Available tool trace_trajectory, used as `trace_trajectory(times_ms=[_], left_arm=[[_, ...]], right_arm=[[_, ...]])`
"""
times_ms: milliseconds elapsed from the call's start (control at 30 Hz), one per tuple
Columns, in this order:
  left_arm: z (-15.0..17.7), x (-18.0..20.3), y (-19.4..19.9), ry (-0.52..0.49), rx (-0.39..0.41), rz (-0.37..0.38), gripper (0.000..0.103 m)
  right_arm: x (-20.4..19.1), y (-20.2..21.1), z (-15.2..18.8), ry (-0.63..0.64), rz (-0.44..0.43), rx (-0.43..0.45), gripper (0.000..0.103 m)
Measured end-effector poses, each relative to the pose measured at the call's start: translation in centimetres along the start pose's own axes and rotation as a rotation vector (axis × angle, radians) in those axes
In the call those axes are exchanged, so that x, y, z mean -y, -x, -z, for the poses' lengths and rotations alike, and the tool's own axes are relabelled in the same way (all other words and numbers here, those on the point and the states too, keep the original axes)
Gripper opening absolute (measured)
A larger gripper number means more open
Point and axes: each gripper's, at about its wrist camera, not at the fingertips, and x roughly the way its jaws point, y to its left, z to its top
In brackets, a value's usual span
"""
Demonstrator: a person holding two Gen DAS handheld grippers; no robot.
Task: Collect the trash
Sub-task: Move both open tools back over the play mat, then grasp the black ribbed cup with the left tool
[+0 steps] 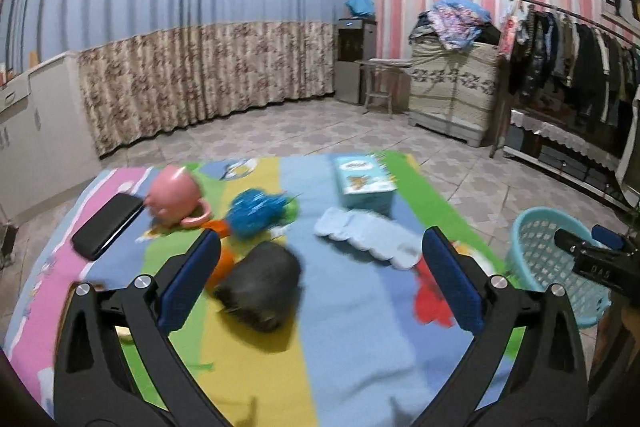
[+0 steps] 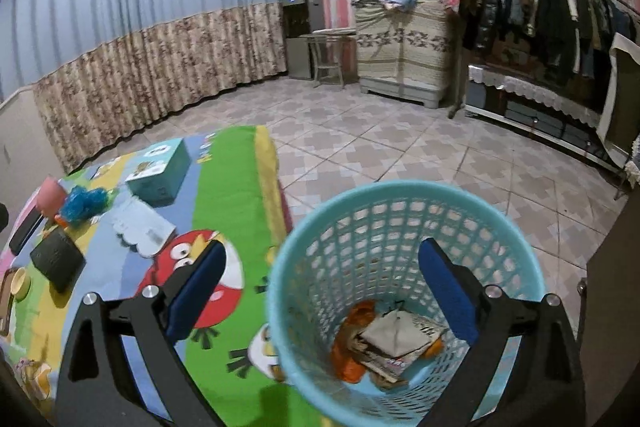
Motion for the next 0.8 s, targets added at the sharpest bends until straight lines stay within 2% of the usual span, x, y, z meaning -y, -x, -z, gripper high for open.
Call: trace_trajectory(times_ms=[300, 467, 600, 800], left_arm=[[3.1, -8.1, 0.7, 0.051, -0.064, -0.117, 0.097], [4.7, -11.3, -0.3, 0.086, -0.121, -0.129, 0.097], [5.1, -11.7, -1.2, 0.093, -0.141, -0.112, 0.097], [4.3, -9.0, -3.3, 0.044, -0.157, -0.039, 0.097]], right_arm=[[-3.8, -0.7, 0.9, 0.073, -0.048, -0.046, 0.095], [-5.5, -1.3, 1.3, 0.1, -0.043, -0.066, 0.095], [-6.2, -1.9, 1.4, 0.097, -0.051, -0.072, 0.095], [-6.8, -2.3, 1.6, 0.106, -0.051, -0.092, 0.095]])
